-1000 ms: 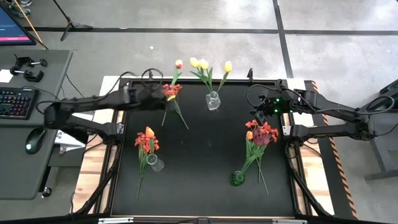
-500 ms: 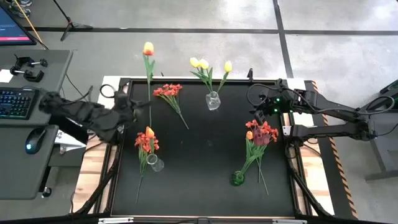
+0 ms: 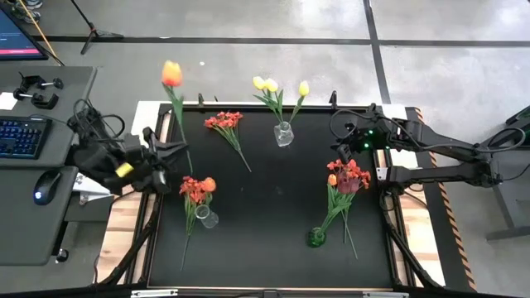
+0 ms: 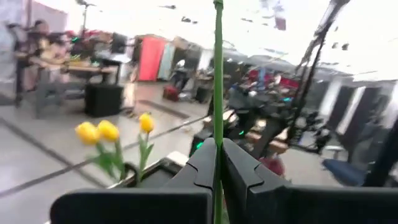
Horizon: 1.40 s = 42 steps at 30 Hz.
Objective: Sort flowers into vase by color
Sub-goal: Put the top orange tulip into the bottom transparent vase
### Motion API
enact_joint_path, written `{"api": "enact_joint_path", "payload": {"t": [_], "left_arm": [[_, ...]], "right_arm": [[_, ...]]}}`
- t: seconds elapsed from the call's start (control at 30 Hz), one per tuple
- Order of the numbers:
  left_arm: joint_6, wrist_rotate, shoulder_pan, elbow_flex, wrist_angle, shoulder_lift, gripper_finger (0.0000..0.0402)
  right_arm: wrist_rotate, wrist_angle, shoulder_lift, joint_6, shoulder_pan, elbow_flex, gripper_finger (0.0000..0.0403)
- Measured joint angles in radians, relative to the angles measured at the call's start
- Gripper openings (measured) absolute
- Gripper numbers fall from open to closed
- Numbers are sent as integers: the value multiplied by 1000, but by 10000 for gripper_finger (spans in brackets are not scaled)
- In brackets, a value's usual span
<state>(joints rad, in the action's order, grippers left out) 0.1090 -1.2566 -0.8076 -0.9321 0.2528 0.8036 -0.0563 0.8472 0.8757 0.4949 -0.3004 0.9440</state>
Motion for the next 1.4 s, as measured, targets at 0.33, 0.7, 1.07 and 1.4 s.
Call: {"api": "enact_joint_path", "payload": {"t": [0.33, 0.7, 1.07, 1.4], "left_arm": [[-160, 49, -248, -1, -38, 57, 0], [-482, -312, -464, 181, -52, 161, 0], [-653, -316, -386, 324, -52, 125, 0], [-567, -315, -404, 324, -46, 53, 0]], "right_arm": [[0, 0, 0, 75, 0, 0, 169], [0, -1, 0, 163, 0, 0, 169], [-4, -32, 1, 175, 0, 0, 169], [-40, -40, 2, 152, 0, 0, 169]]}}
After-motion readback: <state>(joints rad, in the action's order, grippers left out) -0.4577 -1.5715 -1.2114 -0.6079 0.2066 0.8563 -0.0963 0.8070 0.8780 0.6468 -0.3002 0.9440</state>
